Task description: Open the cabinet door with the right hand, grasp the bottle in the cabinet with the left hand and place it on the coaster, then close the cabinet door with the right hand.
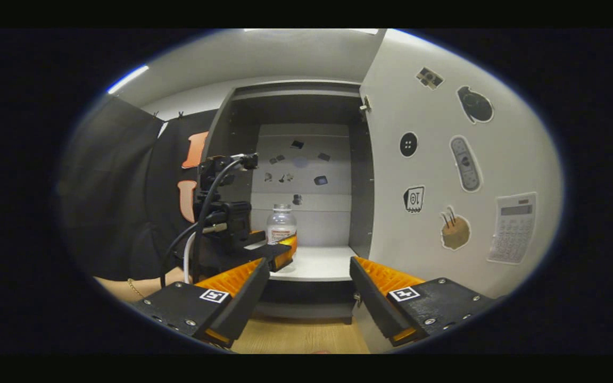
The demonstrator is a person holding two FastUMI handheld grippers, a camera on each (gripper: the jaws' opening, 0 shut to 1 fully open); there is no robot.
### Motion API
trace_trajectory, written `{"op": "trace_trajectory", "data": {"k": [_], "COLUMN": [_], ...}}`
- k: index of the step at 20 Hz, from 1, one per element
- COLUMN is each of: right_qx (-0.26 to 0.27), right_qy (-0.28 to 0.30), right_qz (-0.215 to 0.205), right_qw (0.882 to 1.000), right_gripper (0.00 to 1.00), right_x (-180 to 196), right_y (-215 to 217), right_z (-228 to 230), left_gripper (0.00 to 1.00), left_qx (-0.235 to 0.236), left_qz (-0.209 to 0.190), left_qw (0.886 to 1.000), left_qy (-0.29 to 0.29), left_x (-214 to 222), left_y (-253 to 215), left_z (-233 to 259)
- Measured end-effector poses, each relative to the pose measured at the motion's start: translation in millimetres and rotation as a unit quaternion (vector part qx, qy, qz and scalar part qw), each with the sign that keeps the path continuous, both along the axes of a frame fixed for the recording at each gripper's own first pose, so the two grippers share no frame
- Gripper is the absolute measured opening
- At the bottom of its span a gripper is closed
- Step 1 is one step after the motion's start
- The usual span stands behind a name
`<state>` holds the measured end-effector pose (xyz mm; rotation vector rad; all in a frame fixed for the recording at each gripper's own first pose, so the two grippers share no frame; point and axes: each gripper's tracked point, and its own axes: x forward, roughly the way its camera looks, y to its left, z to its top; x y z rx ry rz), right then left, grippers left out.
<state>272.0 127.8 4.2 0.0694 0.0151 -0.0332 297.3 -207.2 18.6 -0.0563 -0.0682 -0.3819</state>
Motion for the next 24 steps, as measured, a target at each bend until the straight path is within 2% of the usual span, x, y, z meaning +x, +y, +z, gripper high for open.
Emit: {"op": "trace_trajectory", "data": {"k": [2, 3, 4, 7, 8, 9, 11, 12, 15, 17, 18, 19, 21, 22, 24], "right_qx": [0.003, 0.003, 0.002, -0.01, -0.014, -0.016, -0.02, -0.021, -0.025, -0.027, -0.027, -0.029, -0.031, -0.031, -0.031], "right_qy": [0.002, 0.002, 0.003, 0.004, 0.003, 0.004, 0.006, 0.008, 0.01, 0.008, 0.007, 0.006, 0.01, 0.011, 0.013], "right_qz": [0.002, 0.003, 0.003, 0.0, 0.0, 0.001, 0.004, 0.006, 0.015, 0.021, 0.024, 0.027, 0.036, 0.042, 0.054], "right_qw": [1.0, 1.0, 1.0, 1.0, 1.0, 1.0, 1.0, 1.0, 1.0, 0.999, 0.999, 0.999, 0.999, 0.999, 0.998], "right_gripper": [0.94, 0.97, 0.94, 0.94, 0.94, 0.94, 0.94, 0.9, 0.94, 0.94, 0.97, 0.94, 0.97, 0.9, 0.93], "right_x": [4, 6, 8, 8, 10, 10, 11, 10, 9, 5, 2, 1, -3, -6, -13], "right_y": [-4, -5, -8, -14, -15, -15, -15, -15, -12, -7, -5, -4, 1, 5, 13], "right_z": [-2, -3, -4, -3, -3, -3, -4, -5, -7, -6, -6, -5, -7, -9, -13], "left_gripper": [0.96, 0.96, 0.96, 0.96, 0.89, 0.87, 0.84, 0.83, 0.83, 0.82, 0.82, 0.82, 0.82, 0.82, 0.82], "left_qx": [0.003, 0.004, 0.006, 0.007, 0.008, 0.008, 0.009, 0.01, 0.007, 0.006, 0.005, 0.006, 0.012, 0.015, 0.016], "left_qz": [0.003, 0.001, 0.002, 0.003, 0.004, 0.006, 0.008, 0.008, 0.021, 0.026, 0.029, 0.033, 0.041, 0.047, 0.056], "left_qw": [1.0, 1.0, 1.0, 1.0, 1.0, 1.0, 1.0, 1.0, 1.0, 1.0, 1.0, 0.999, 0.999, 0.999, 0.998], "left_qy": [0.002, 0.002, 0.002, 0.003, 0.003, 0.003, 0.002, 0.002, -0.001, -0.003, -0.007, -0.011, -0.018, -0.022, -0.026], "left_x": [9, 13, 18, 21, 21, 20, 22, 21, 18, 11, 6, 2, -14, -24, -44], "left_y": [-4, -5, -6, -12, -13, -12, -11, -11, -5, 2, 5, 7, 17, 22, 33], "left_z": [-1, 0, -1, -2, -2, -2, -1, -1, 1, 4, 7, 11, 16, 17, 19]}}
